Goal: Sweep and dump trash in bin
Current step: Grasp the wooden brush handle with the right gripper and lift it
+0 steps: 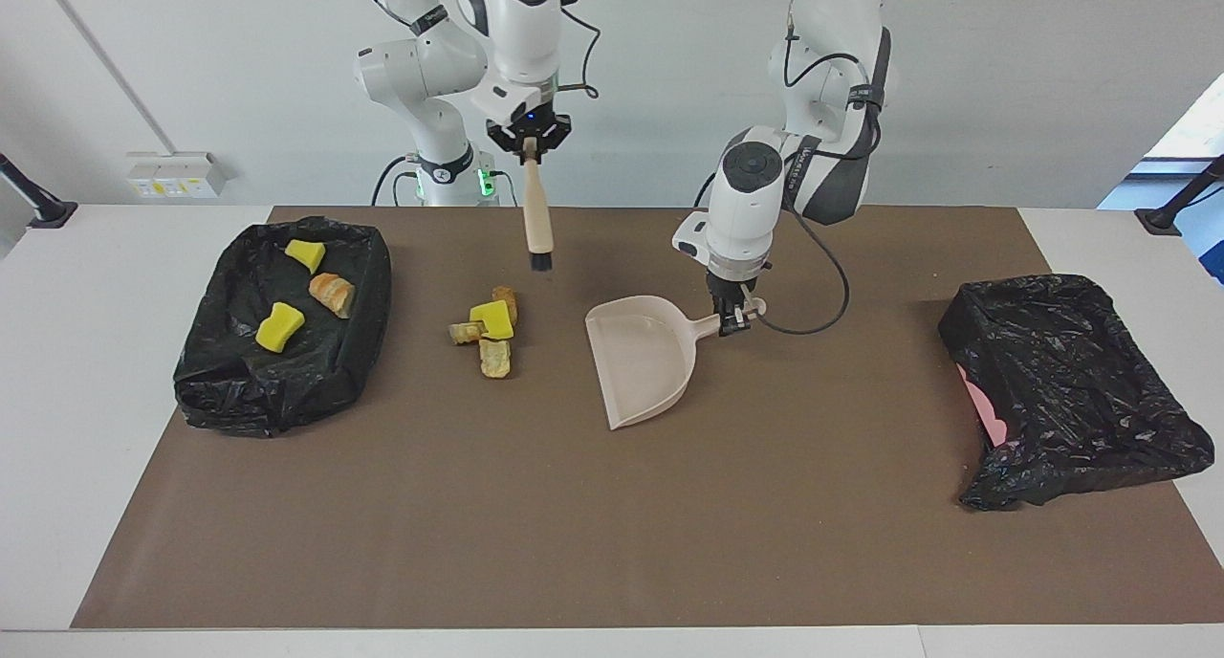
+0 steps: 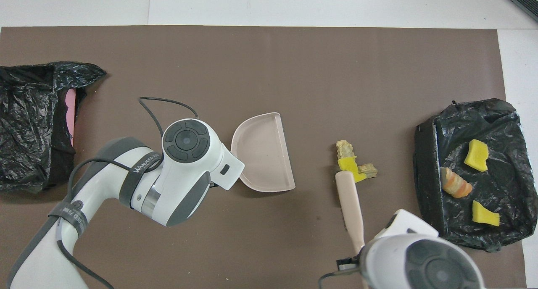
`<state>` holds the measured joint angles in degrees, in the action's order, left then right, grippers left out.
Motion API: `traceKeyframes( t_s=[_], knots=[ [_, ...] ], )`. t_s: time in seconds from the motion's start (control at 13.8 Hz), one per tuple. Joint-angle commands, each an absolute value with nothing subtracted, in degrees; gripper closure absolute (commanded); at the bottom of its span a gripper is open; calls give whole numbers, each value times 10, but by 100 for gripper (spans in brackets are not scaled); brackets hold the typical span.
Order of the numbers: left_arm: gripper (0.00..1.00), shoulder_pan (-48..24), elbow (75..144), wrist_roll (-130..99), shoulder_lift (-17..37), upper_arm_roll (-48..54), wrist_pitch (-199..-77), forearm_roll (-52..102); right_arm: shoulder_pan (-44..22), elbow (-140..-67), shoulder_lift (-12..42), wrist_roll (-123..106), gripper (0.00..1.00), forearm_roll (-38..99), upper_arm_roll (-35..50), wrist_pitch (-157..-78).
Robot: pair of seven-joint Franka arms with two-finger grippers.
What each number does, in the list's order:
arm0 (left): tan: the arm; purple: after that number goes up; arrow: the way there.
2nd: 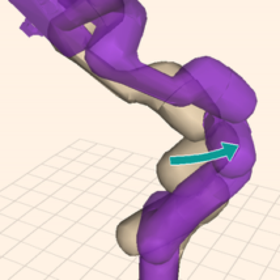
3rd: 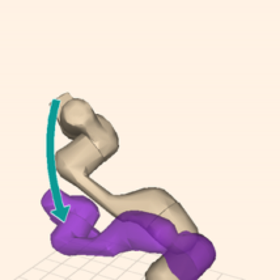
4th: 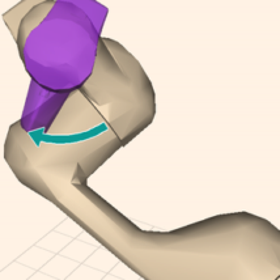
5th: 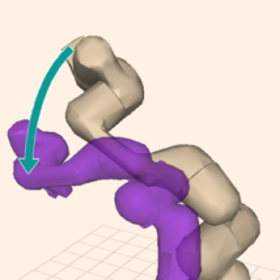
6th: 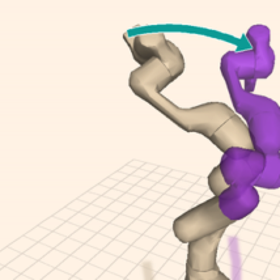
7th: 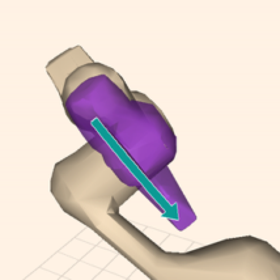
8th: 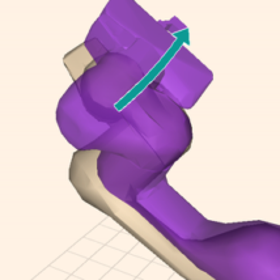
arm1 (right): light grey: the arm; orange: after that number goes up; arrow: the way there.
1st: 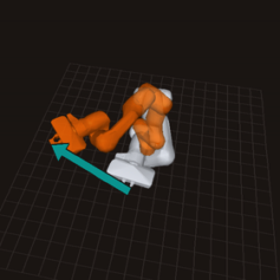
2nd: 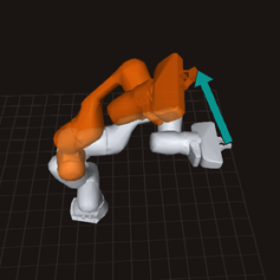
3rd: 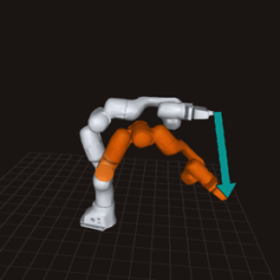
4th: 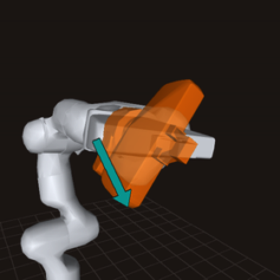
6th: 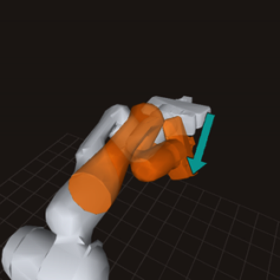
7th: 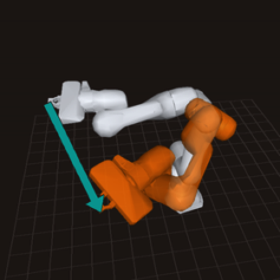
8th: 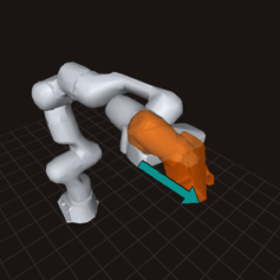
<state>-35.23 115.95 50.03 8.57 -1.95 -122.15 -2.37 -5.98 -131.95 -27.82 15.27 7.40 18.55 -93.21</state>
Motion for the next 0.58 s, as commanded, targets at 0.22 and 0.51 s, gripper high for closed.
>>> traceKeyframes(
  t_s=[0.22,0.51],
  knots=[
    [100,-381,1214,488,52,-25,-1237,-36,40,-1386,-207,92,100,-31,192,-1070],
    [100,-383,1223,433,50,-25,-1246,-34,52,-1417,-148,85,100,-31,192,-1118]
  ],
)
